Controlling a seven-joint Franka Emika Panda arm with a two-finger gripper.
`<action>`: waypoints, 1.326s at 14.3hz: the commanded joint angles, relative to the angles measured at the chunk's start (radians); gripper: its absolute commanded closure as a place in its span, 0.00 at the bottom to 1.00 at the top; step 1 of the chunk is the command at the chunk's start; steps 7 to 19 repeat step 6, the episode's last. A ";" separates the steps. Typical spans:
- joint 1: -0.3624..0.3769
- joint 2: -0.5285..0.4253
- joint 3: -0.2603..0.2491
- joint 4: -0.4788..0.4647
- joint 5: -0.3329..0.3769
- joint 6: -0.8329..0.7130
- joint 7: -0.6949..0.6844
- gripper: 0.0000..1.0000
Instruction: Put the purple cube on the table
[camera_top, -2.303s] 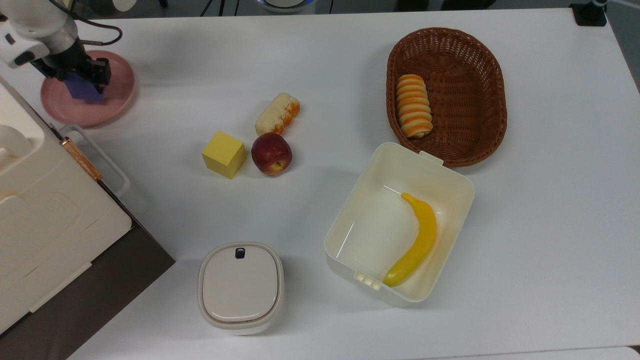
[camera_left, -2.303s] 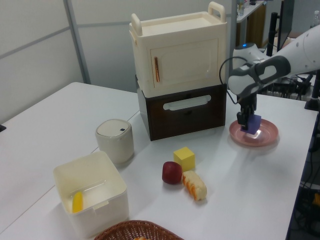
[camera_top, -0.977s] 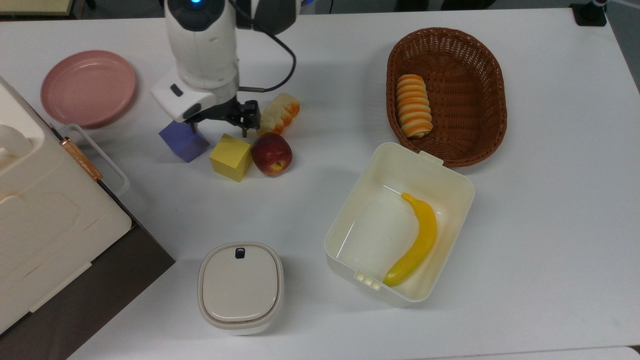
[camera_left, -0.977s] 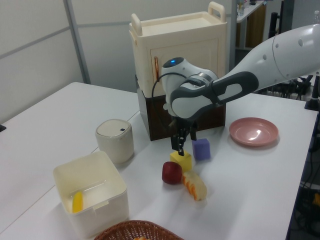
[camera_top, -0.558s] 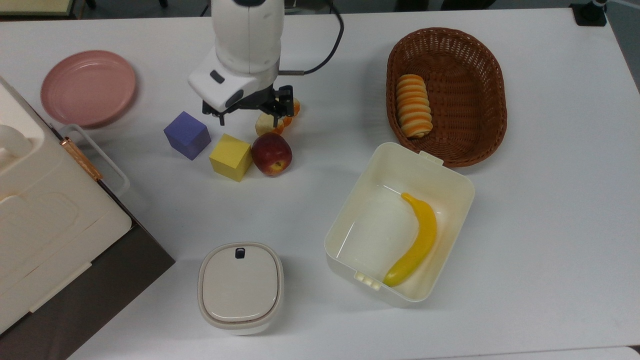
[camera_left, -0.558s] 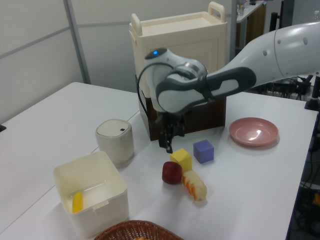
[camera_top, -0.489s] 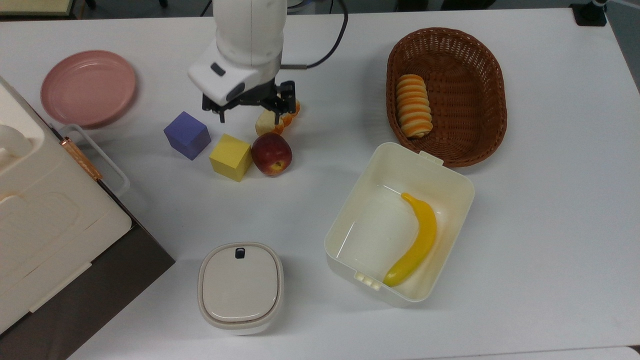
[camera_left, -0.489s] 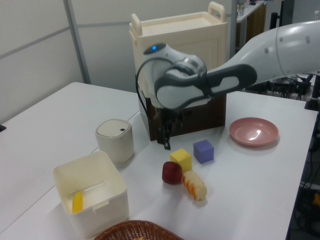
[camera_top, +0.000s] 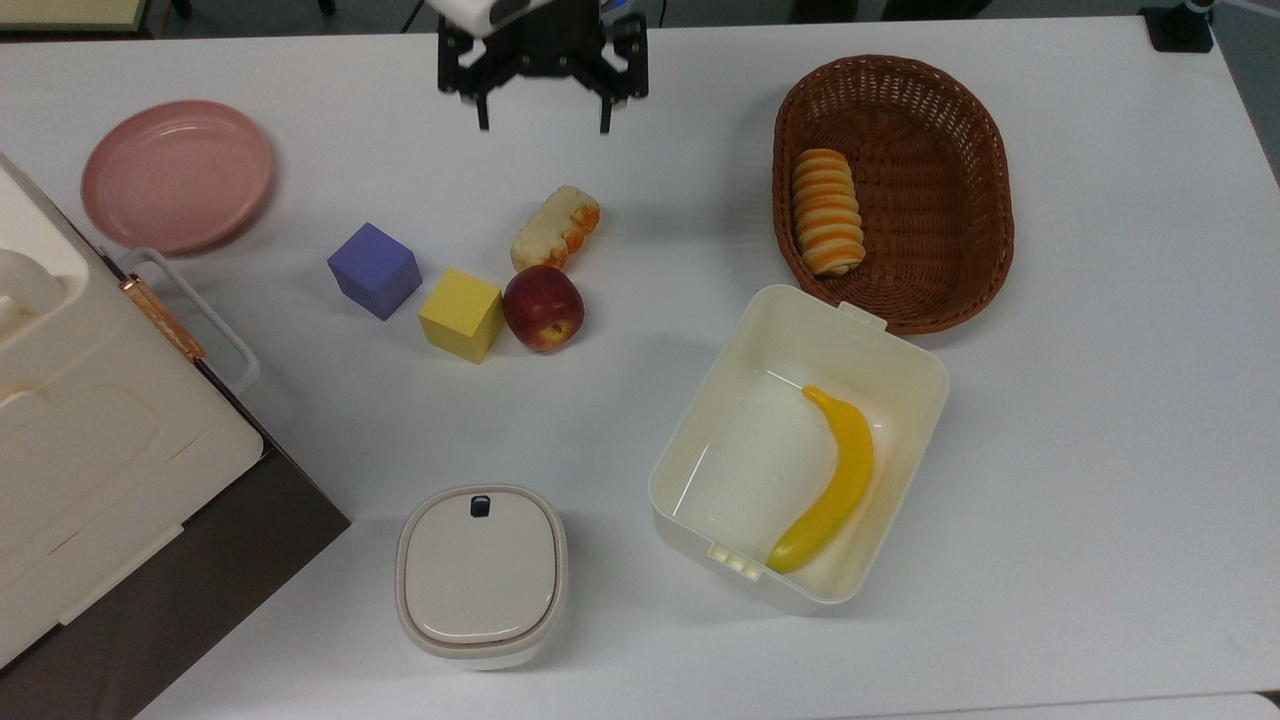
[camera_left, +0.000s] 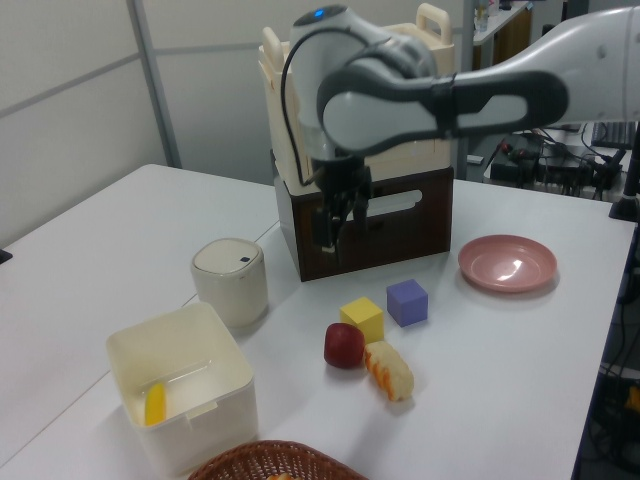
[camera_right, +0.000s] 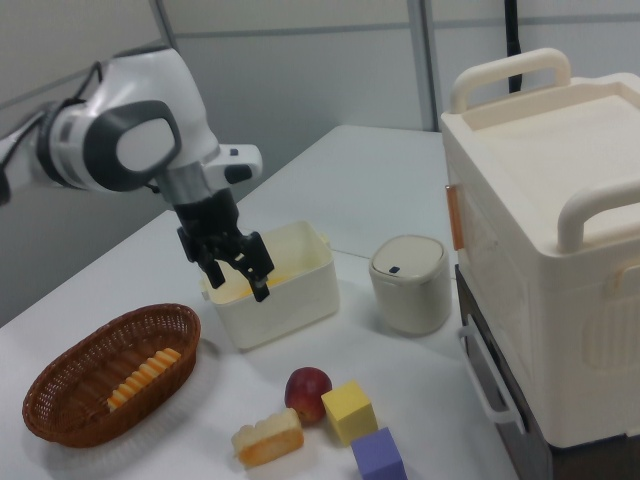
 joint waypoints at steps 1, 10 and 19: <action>0.074 -0.079 -0.101 -0.025 0.054 -0.041 0.027 0.00; 0.112 -0.109 -0.160 -0.028 0.084 -0.092 0.009 0.00; 0.112 -0.109 -0.160 -0.028 0.084 -0.092 0.009 0.00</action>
